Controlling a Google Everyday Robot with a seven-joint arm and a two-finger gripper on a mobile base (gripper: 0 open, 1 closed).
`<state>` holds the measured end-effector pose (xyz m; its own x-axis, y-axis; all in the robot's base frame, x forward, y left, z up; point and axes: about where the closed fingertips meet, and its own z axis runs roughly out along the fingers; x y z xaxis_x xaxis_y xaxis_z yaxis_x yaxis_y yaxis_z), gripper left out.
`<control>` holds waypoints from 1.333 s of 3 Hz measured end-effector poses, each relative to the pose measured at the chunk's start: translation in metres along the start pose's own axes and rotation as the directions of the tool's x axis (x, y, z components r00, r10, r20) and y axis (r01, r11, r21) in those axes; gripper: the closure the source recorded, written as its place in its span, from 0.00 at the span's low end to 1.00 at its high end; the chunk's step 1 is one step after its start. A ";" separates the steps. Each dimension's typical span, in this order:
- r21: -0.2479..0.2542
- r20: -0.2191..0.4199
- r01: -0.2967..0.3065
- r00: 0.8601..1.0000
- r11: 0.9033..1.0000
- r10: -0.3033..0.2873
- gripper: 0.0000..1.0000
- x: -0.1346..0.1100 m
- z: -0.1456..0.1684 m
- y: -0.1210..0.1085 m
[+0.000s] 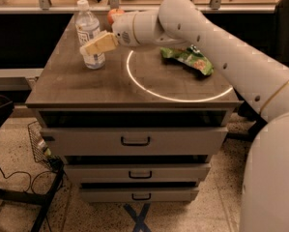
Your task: Pick blue plastic bottle
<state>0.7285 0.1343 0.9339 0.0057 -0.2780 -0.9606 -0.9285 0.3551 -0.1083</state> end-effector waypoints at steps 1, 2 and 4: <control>0.007 0.069 -0.047 0.997 0.999 0.046 0.17 0.003 0.018 -0.006; 0.004 0.171 -0.072 0.983 0.997 0.071 0.41 0.002 0.034 -0.008; -0.022 0.183 -0.059 0.981 0.998 0.062 0.87 -0.006 0.044 0.005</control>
Offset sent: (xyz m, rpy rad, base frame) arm 0.0239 0.0451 -0.0059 0.3413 -0.0435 0.0106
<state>0.7404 0.1768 0.9283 0.0157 -0.0872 -0.9961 -0.9350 0.3517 -0.0455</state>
